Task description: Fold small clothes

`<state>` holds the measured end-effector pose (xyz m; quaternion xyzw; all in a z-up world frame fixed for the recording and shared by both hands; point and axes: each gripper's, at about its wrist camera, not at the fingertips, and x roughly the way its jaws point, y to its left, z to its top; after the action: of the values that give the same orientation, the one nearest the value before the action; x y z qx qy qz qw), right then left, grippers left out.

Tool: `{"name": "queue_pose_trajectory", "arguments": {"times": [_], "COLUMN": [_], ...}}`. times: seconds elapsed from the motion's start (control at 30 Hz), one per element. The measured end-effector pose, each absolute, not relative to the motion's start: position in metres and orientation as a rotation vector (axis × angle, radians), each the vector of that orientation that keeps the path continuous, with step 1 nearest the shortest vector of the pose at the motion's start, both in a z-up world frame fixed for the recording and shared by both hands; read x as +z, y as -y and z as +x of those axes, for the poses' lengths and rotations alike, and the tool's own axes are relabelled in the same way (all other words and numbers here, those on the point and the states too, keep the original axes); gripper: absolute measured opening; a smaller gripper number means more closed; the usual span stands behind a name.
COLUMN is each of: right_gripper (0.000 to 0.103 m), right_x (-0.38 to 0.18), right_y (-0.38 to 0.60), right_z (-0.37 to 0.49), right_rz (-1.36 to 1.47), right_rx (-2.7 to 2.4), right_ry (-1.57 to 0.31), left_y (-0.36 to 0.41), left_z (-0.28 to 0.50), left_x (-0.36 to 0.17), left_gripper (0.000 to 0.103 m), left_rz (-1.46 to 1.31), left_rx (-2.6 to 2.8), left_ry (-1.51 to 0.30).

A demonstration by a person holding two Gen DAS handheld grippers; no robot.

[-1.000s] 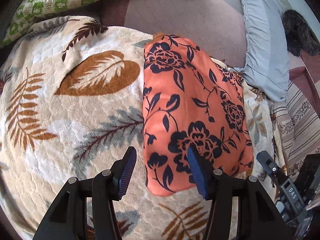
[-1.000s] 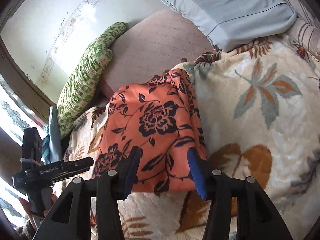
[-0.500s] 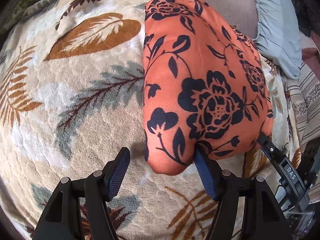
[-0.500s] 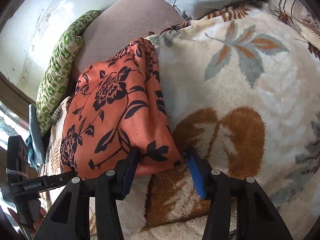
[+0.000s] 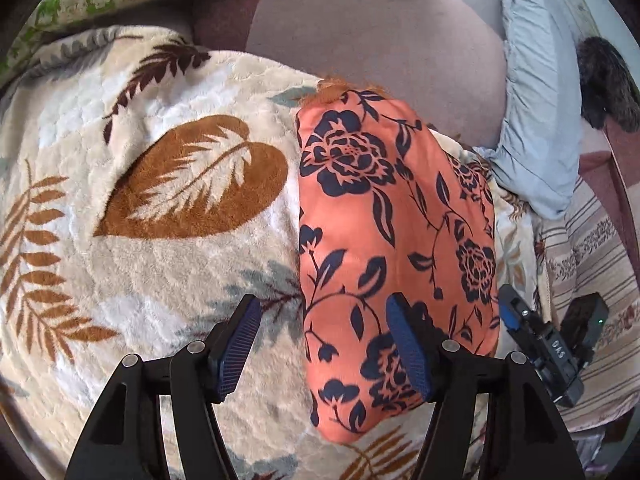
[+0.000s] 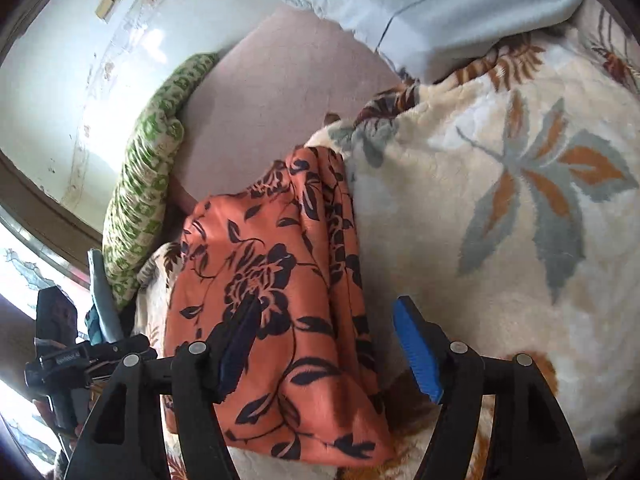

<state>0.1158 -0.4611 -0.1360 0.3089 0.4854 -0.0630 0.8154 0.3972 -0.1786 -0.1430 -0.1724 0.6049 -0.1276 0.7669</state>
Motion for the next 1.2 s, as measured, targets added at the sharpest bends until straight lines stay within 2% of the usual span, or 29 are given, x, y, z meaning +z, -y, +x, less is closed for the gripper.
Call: {"name": "queue_pose_trajectory", "arguments": {"times": [0.13,0.17,0.23,0.33,0.47,0.53,0.63,0.67,0.7,0.77,0.97,1.2], "right_gripper": [0.07,0.066,0.068,0.068,0.066,0.066,0.061,0.054,0.048,0.043,0.041,0.042], "right_x": [-0.168,-0.169,-0.165,-0.161,-0.188,-0.187,-0.183,-0.178,-0.174,-0.164,-0.123,-0.07], "right_y": [0.462,0.46,0.452,0.454,0.46,0.459,0.45,0.443,0.437,0.432,0.406,0.341], "right_z": [0.141,0.144,0.147,0.147,0.156,0.157,0.16,0.16,0.16,0.157,0.142,0.117], "right_rz": [0.723,0.739,0.739,0.767,0.81,0.807,0.749,0.699,0.659,0.626,0.627,0.616], "right_rx": [-0.034,0.009,0.106,0.195,0.18,0.179,0.111,0.09,0.079,0.062,0.09,0.185], "right_ry": [-1.101,-1.104,-1.092,-1.068,-1.185,-1.169,-1.168,-1.173,-1.176,-1.174,-1.144,-1.048], "left_y": [0.181,0.185,0.188,0.194,0.191,0.191,0.198,0.203,0.205,0.21,0.202,0.117], "left_z": [0.422,0.428,0.433,0.437,0.441,0.444,0.442,0.439,0.434,0.421,0.378,0.306], "left_x": [-0.166,-0.171,-0.176,-0.189,-0.211,-0.214,-0.209,-0.204,-0.198,-0.18,-0.114,-0.052], "left_gripper": [0.065,0.065,0.066,0.073,0.079,0.079,0.073,0.064,0.06,0.048,0.045,0.046], "left_rz": [-0.429,-0.445,-0.474,-0.484,-0.574,-0.586,-0.532,-0.499,-0.466,-0.404,-0.288,-0.308], "left_rx": [-0.323,-0.342,-0.39,-0.414,-0.438,-0.431,-0.395,-0.387,-0.382,-0.387,-0.387,-0.375], "left_ry": [-1.39,-1.4,-1.411,-1.43,-1.451,-1.441,-1.418,-1.4,-1.381,-1.337,-1.204,-1.113]}}
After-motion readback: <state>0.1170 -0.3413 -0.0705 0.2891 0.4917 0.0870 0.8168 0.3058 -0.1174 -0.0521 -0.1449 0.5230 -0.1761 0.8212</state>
